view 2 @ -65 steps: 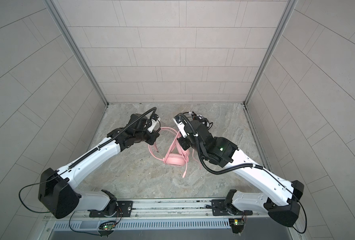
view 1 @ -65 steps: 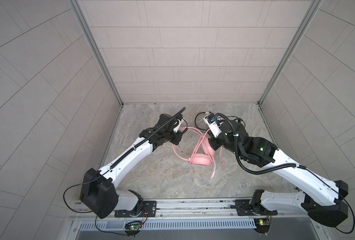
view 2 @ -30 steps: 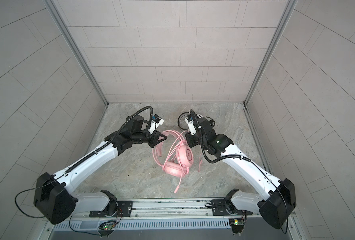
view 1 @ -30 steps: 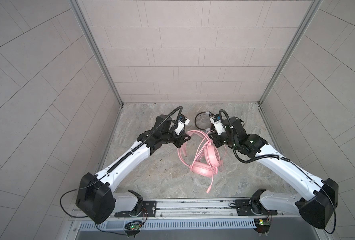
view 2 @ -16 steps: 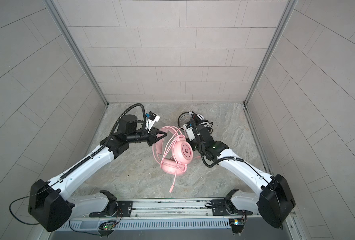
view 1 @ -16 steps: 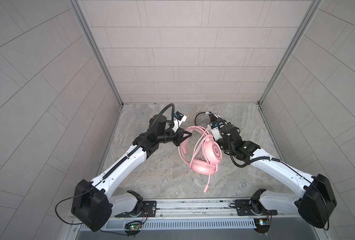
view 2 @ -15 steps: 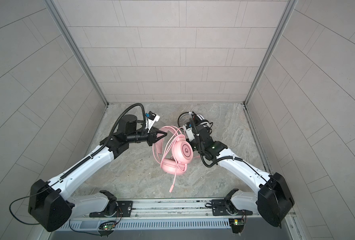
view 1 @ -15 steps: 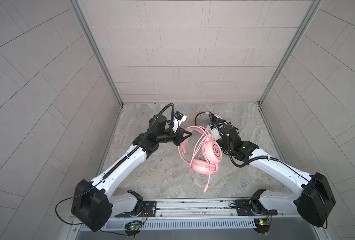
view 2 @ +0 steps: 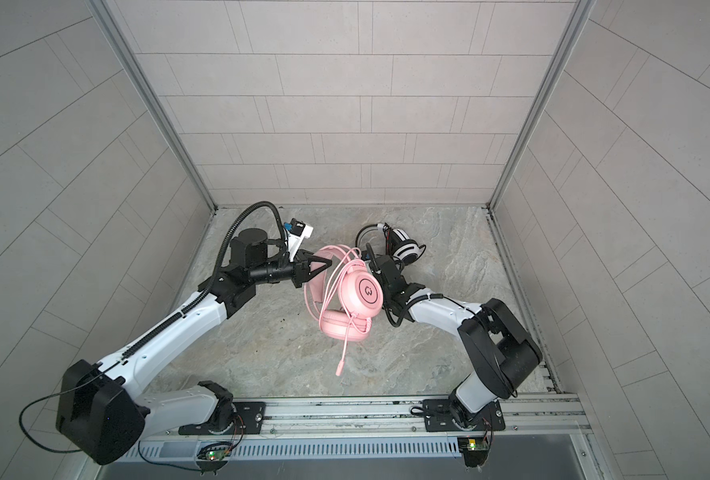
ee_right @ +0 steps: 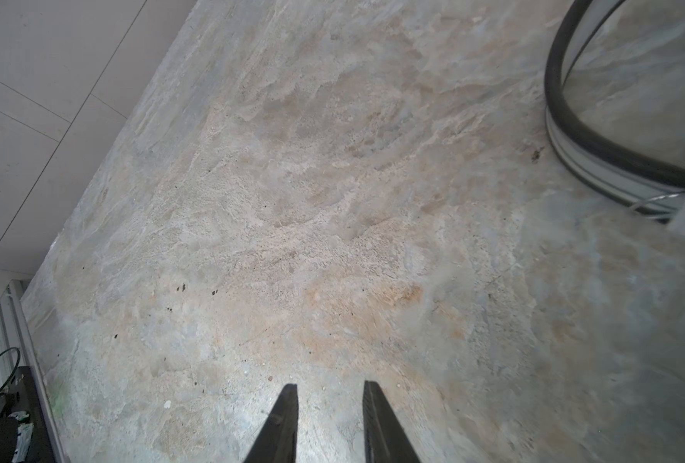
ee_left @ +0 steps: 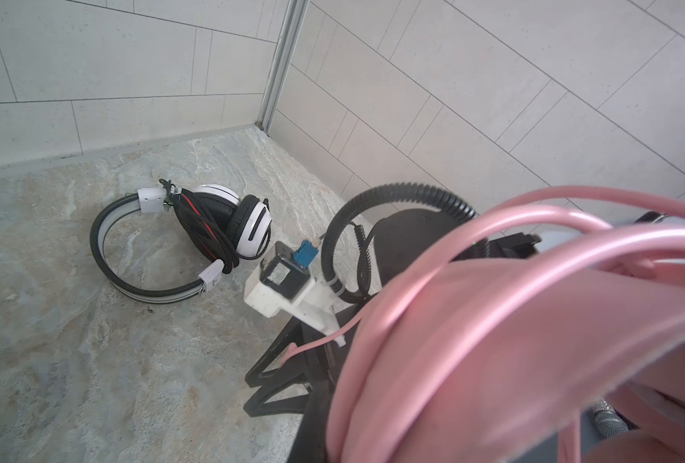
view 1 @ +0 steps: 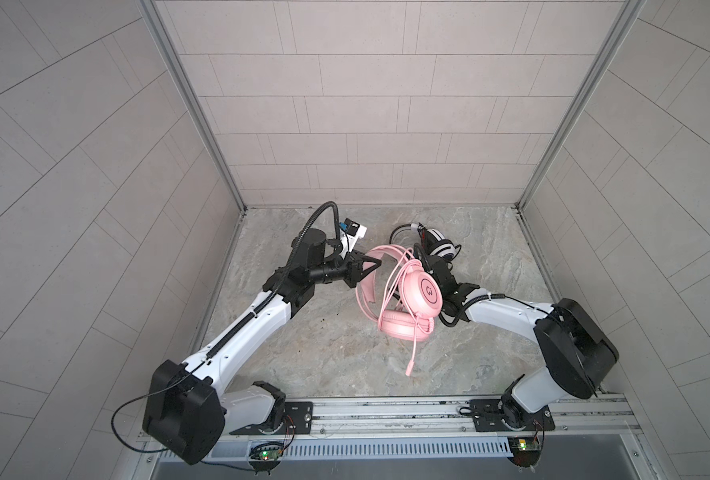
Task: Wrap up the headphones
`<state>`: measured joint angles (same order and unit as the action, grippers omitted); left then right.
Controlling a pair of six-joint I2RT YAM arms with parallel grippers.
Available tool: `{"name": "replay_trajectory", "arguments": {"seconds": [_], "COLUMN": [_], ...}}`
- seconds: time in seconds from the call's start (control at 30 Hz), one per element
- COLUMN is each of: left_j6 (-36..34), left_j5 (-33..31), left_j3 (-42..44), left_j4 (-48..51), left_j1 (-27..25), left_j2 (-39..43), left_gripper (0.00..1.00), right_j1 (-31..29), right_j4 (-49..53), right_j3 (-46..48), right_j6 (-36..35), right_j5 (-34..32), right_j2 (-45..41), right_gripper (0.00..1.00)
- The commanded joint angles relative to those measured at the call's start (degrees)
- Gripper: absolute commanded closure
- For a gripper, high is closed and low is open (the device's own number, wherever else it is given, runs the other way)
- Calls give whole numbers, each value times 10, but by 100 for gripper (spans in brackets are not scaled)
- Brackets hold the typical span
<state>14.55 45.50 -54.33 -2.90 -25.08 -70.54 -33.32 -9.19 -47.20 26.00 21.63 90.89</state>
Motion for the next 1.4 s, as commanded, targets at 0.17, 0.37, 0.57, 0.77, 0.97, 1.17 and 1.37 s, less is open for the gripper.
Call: {"name": "replay_trajectory", "arguments": {"seconds": [0.17, 0.37, 0.57, 0.77, 0.97, 1.17, 1.37], "left_j6": [115, 143, 212, 267, 267, 267, 286], "left_j5": [41, 1, -80, -167, -286, -429, -503], "left_j3": [25, 35, 55, 66, 77, 85, 77], "left_j4": [-157, -168, -190, -178, -121, -40, 15], "left_j1": [43, 74, 112, 152, 174, 175, 181], "left_j2": [25, 30, 29, 24, 53, 89, 89], "left_gripper": [100, 100, 100, 100, 100, 100, 100], "right_j1": [3, -1, -23, -64, -154, -219, -294], "right_j4": [-134, -149, -145, -138, -105, -46, 53], "right_j3": [44, 53, 74, 103, 114, 99, 46], "right_j6": [50, 54, 52, 62, 74, 76, 46], "right_j5": [26, 34, 30, 10, -44, -84, -162], "right_j2": [76, 98, 87, 57, 8, -25, -38], "right_gripper": [80, 90, 90, 89, 88, 90, 90]}}
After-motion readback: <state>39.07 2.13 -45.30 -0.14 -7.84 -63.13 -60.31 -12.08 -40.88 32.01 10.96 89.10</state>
